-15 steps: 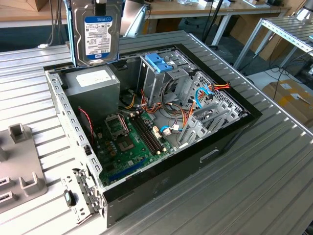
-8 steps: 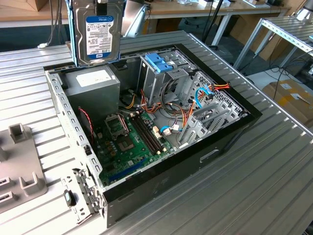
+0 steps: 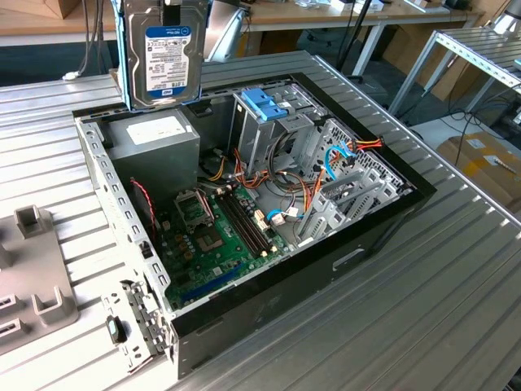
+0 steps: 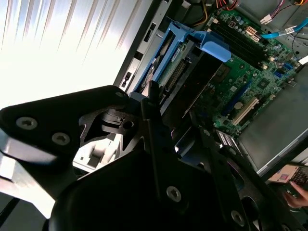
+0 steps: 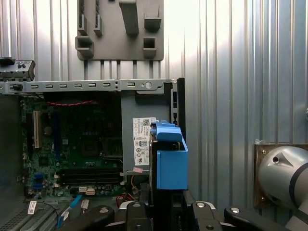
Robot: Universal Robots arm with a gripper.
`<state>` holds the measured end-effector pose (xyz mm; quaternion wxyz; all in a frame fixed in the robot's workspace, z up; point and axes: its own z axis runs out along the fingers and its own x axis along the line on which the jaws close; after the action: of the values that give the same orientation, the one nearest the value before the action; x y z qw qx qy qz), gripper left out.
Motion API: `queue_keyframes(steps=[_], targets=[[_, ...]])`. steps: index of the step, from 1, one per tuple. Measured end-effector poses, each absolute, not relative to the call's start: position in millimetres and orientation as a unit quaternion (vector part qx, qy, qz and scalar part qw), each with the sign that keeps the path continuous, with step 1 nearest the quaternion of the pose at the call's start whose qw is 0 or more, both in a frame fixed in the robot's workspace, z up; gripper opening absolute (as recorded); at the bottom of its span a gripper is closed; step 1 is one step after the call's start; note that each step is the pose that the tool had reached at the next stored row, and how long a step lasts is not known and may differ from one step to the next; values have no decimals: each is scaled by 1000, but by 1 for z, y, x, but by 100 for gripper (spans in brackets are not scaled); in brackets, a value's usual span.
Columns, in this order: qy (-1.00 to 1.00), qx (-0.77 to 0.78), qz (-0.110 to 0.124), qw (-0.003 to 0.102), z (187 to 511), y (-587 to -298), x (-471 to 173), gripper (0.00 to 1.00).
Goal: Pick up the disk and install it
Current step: 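Pick up the disk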
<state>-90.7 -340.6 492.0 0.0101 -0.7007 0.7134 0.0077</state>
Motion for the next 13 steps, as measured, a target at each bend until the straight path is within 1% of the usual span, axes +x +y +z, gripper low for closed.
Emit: queue_keyframes(steps=[13], targets=[[713, -701, 8, 10, 492, -341, -84, 35]])
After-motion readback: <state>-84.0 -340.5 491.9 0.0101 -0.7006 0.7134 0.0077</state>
